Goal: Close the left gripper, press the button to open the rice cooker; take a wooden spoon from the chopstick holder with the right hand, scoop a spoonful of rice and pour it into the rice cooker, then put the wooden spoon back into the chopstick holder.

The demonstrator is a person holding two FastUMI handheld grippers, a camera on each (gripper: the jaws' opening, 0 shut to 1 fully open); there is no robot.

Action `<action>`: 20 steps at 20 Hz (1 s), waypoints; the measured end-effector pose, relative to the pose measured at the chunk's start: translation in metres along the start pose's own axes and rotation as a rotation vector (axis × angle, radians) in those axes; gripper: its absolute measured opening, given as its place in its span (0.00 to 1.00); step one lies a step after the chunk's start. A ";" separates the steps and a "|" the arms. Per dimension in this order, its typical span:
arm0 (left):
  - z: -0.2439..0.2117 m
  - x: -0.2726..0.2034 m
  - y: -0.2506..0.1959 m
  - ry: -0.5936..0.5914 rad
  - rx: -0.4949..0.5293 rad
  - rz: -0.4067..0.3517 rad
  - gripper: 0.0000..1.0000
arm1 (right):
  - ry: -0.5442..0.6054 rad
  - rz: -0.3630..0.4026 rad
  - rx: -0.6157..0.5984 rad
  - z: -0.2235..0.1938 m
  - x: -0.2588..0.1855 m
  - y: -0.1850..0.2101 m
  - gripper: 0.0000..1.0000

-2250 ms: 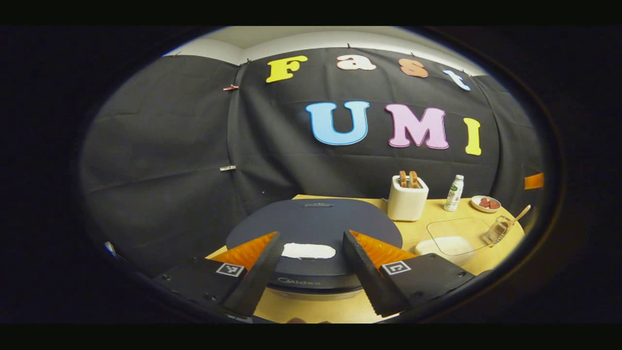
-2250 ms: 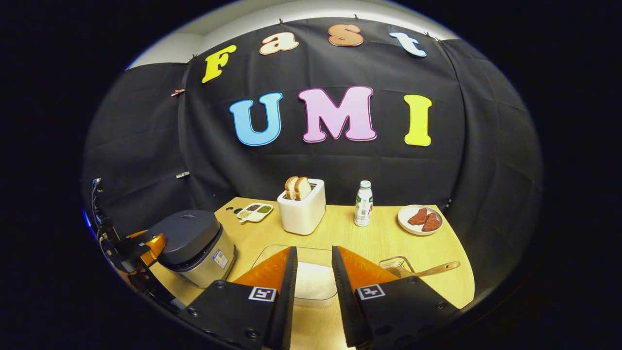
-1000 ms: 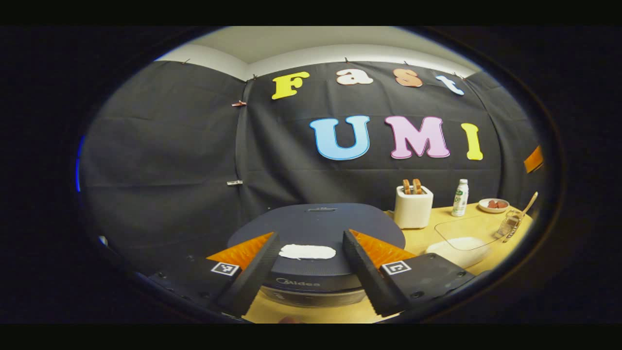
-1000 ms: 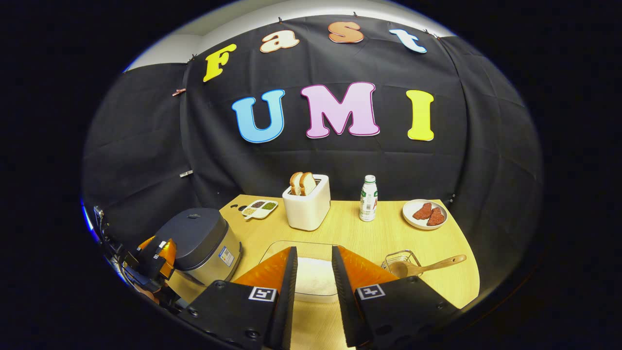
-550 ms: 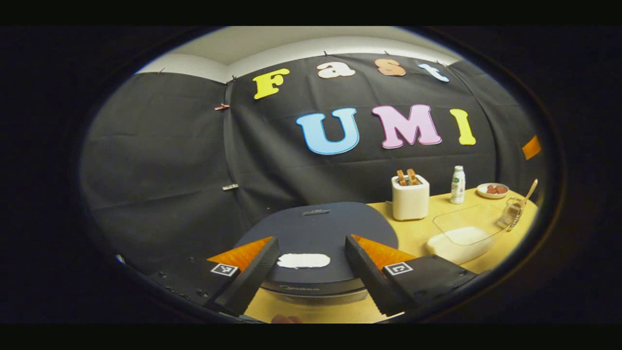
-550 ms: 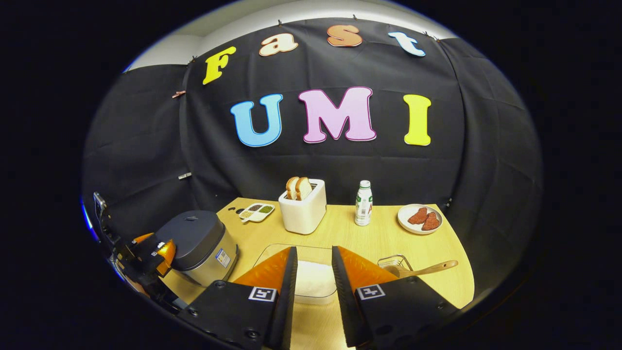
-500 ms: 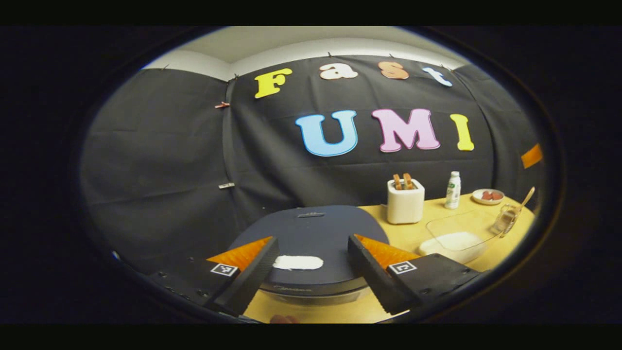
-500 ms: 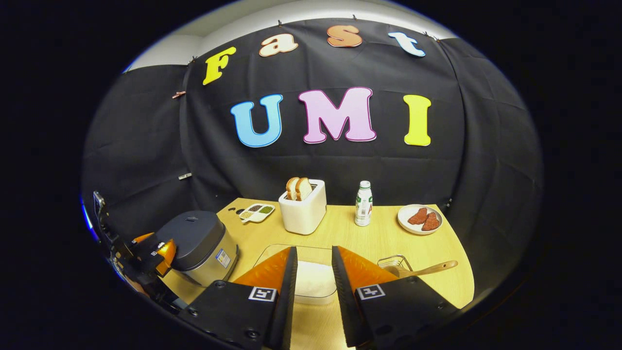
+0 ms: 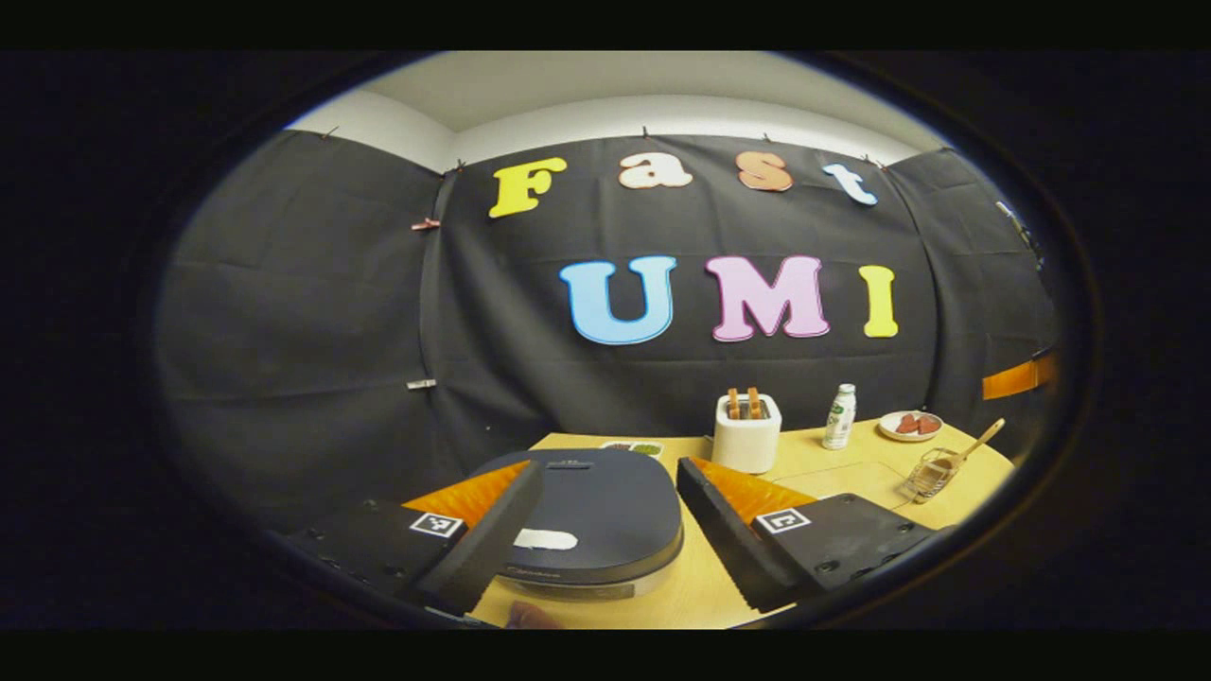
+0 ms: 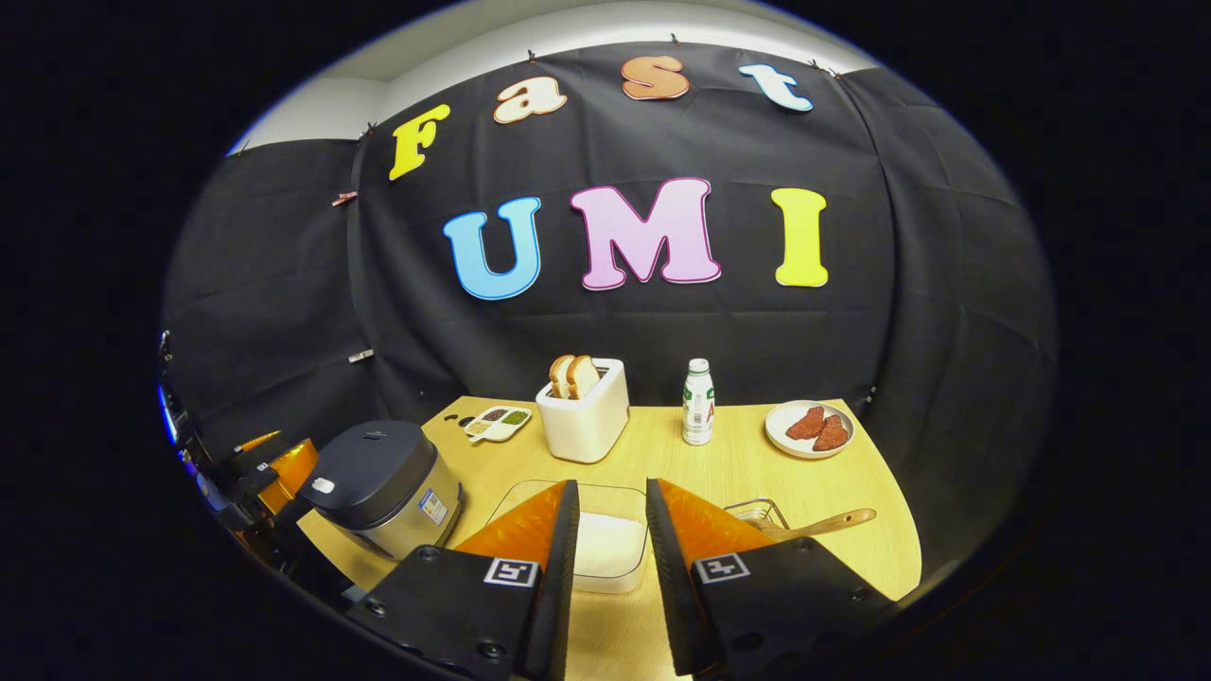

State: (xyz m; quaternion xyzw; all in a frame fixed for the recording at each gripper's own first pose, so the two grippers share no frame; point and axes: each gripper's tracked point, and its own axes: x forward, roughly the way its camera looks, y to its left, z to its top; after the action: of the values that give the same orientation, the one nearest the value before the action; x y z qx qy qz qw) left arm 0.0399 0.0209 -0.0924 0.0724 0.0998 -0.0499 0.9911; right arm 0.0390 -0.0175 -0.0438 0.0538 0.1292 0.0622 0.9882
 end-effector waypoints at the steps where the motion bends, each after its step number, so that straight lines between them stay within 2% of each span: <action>1: 0.012 -0.006 -0.003 -0.020 -0.008 0.002 0.96 | -0.006 0.000 -0.004 0.001 -0.003 -0.002 0.45; 4: 0.047 -0.024 -0.015 -0.073 -0.075 0.000 0.99 | -0.029 -0.005 -0.033 0.005 -0.008 -0.009 0.45; 5: 0.058 -0.028 -0.017 -0.081 -0.086 0.006 0.94 | -0.035 -0.006 -0.036 0.006 -0.012 -0.011 0.48; 8: 0.077 -0.046 -0.026 -0.082 -0.072 0.040 0.96 | -0.056 -0.017 -0.031 0.009 -0.017 -0.019 0.50; 11: 0.088 -0.070 -0.062 -0.106 -0.076 0.007 0.98 | -0.052 -0.011 -0.023 0.003 -0.023 -0.022 0.76; 14: 0.088 -0.085 -0.083 -0.102 -0.073 0.006 0.97 | -0.073 -0.023 -0.021 0.005 -0.031 -0.032 0.77; 16: 0.090 -0.091 -0.098 -0.099 -0.080 -0.013 0.97 | -0.100 -0.043 -0.025 0.010 -0.038 -0.042 0.85; 17: 0.092 -0.093 -0.102 -0.101 -0.074 -0.012 0.97 | -0.119 -0.052 -0.020 0.014 -0.041 -0.046 0.93; 20: 0.098 -0.098 -0.115 -0.127 -0.063 -0.029 0.97 | -0.155 -0.054 -0.013 0.021 -0.049 -0.056 0.99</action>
State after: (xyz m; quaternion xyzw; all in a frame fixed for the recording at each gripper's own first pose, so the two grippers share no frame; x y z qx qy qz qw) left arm -0.0498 -0.0991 0.0076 0.0364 0.0393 -0.0653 0.9964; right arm 0.0039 -0.0812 -0.0179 0.0485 0.0535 0.0320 0.9969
